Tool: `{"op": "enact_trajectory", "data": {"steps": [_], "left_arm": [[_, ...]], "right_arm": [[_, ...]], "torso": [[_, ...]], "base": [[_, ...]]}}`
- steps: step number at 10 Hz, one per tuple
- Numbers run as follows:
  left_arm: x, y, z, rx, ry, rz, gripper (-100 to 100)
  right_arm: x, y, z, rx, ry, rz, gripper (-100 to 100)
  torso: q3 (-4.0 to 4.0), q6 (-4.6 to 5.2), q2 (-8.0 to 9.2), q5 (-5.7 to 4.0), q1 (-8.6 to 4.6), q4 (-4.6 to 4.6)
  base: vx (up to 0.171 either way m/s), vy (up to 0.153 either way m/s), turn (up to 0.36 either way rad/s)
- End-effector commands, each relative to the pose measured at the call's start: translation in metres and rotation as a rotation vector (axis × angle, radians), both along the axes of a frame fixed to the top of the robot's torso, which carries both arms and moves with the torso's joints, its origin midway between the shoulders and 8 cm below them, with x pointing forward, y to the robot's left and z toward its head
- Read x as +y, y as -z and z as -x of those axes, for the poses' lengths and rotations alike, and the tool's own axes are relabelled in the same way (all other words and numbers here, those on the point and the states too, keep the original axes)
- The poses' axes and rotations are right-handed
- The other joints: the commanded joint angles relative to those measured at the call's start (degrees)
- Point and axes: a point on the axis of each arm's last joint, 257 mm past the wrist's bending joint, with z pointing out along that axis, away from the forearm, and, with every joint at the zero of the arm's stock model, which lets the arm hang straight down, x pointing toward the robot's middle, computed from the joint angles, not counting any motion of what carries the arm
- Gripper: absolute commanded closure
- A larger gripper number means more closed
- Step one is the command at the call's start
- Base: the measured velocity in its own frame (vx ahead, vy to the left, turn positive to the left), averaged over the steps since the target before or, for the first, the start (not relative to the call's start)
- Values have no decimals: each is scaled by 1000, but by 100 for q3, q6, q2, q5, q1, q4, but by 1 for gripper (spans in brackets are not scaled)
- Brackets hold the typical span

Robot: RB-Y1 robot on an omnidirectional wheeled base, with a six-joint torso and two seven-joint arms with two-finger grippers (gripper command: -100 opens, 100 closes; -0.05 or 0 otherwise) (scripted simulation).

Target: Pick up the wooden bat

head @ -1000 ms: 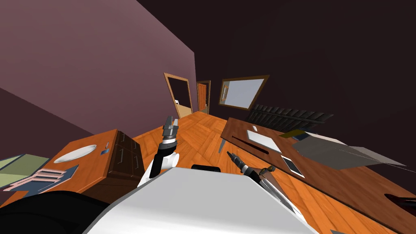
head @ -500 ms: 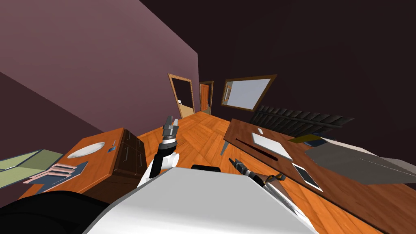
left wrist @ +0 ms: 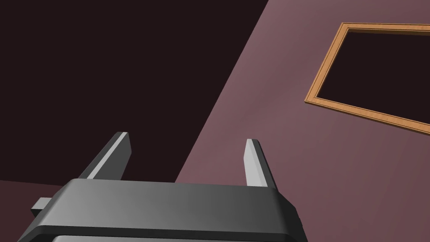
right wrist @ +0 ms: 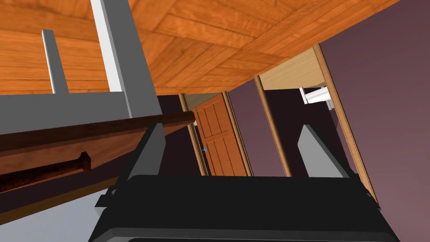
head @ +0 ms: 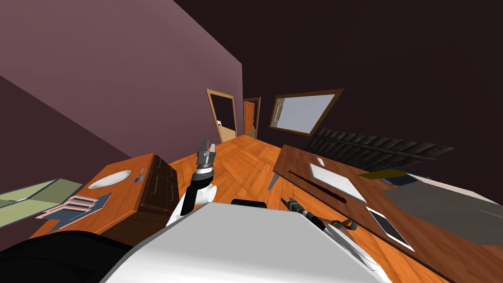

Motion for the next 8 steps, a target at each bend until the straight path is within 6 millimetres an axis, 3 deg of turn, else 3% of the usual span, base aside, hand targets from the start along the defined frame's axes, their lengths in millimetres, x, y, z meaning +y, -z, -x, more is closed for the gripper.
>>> {"op": "enact_trajectory", "data": {"steps": [1,2,4,5,6,7,8], "left_arm": [[0,0,0,0,0,0,0],[0,0,0,0,0,0,0],[0,0,0,0,0,0,0],[0,0,0,0,0,0,0],[0,0,0,0,0,0,0],[0,0,0,0,0,0,0],[0,0,0,0,0,0,0]], "right_arm": [[-24,15,13,38,-48,97,-100],[-30,19,17,49,-40,107,-100],[-74,36,39,108,-125,275,-100],[-82,39,44,123,-116,287,-100],[-105,44,53,149,-159,369,-100],[-110,45,56,157,-154,376,-100],[-135,48,65,184,-195,457,-100]], "torso": [[0,0,0,0,0,0],[-6,-2,-11,1,6,-2],[-6,-1,-11,0,2,-2],[-14,-3,-26,0,0,-5],[-12,0,-19,-1,-1,-5],[-10,-2,-18,-1,-5,-4],[-6,1,-9,-2,-4,-3]], "base": [[89,37,100],[73,31,51],[108,18,114],[103,8,65],[95,-1,71],[73,-1,49],[67,-1,77]]}}
